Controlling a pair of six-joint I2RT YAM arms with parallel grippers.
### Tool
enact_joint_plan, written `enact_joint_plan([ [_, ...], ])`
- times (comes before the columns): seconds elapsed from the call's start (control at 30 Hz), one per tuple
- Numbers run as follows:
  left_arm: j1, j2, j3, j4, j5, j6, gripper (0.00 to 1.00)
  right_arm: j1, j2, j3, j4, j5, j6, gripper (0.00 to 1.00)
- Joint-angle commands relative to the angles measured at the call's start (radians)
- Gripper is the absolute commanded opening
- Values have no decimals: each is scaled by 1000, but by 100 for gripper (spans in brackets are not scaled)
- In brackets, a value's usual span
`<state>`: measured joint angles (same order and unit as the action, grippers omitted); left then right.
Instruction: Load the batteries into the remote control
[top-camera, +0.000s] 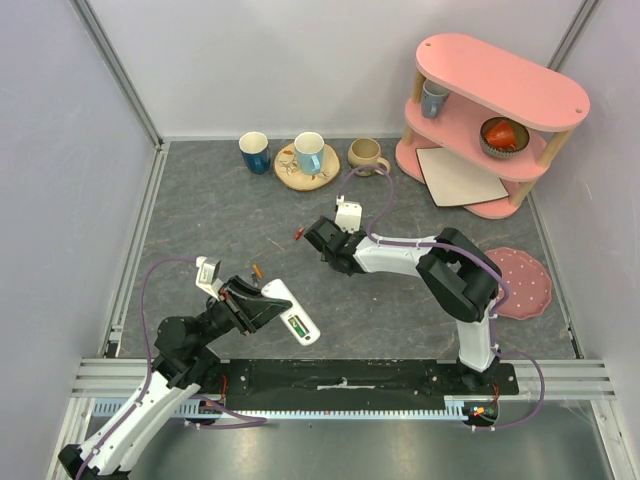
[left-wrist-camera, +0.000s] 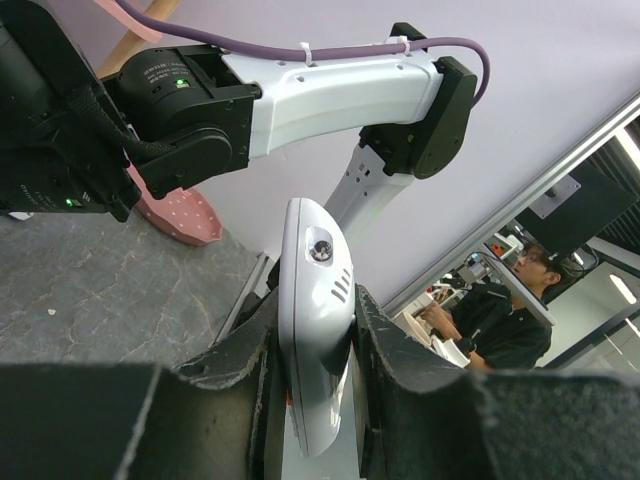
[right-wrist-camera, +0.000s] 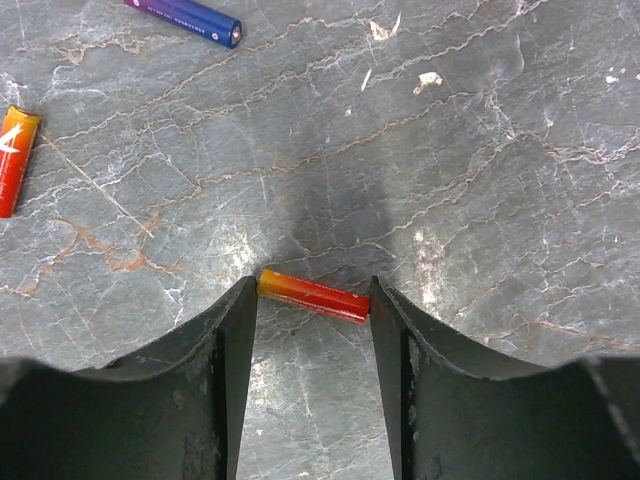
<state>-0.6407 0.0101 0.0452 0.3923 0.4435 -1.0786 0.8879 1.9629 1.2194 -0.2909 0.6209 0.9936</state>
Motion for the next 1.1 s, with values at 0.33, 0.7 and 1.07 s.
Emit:
enact_joint_plan([
  [0.33, 3, -42, -91, 29, -11, 6, 2, -4, -53, -37, -1, -19, -114, 40],
  [0.7, 3, -56, -99, 39, -11, -1, 2, -165, -262, -138, 91, -495, -821, 40],
  [1.07, 3, -41, -96, 74, 4, -7, 2, -172, -202, -164, 65, -599, -1145, 35],
])
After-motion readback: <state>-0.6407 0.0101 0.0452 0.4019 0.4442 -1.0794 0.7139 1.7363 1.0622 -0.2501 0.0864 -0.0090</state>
